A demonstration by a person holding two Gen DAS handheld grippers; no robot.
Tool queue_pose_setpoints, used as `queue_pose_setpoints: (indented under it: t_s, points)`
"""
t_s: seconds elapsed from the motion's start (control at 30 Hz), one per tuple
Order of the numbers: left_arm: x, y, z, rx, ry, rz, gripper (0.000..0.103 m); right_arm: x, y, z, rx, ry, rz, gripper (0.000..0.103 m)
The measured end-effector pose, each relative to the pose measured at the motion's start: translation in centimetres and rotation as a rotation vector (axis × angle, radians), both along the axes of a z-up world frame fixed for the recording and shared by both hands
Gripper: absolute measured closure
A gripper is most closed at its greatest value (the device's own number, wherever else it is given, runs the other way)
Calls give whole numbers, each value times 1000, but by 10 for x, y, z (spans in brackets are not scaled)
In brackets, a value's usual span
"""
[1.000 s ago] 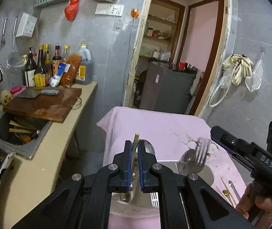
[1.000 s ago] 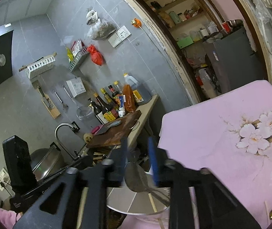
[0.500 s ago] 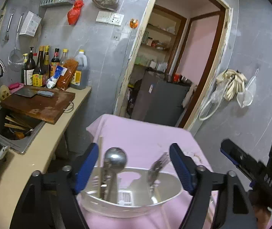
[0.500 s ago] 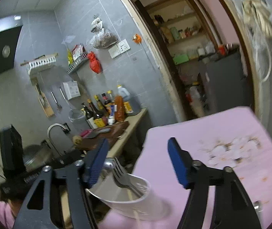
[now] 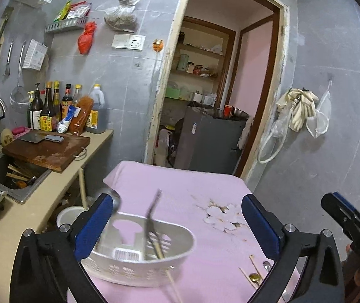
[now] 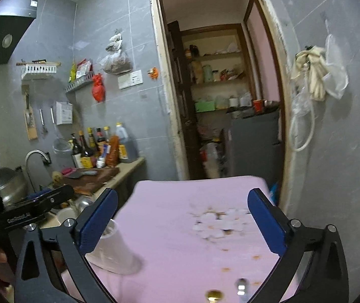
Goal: Organize utensils
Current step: 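Move both grippers back down to the remaining spoons and chopsticks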
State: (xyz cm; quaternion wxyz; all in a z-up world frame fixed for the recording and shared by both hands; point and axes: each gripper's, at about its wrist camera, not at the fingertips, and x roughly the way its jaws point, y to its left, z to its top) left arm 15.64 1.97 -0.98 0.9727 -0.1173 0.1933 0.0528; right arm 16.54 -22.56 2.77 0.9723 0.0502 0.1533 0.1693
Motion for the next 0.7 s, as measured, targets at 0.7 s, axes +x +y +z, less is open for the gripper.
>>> queue_pose_setpoints:
  t_s: [0.7]
  points:
    - [14,-94,-68,3,154,-25,1,14,-98,-80,-60,195,-82,1]
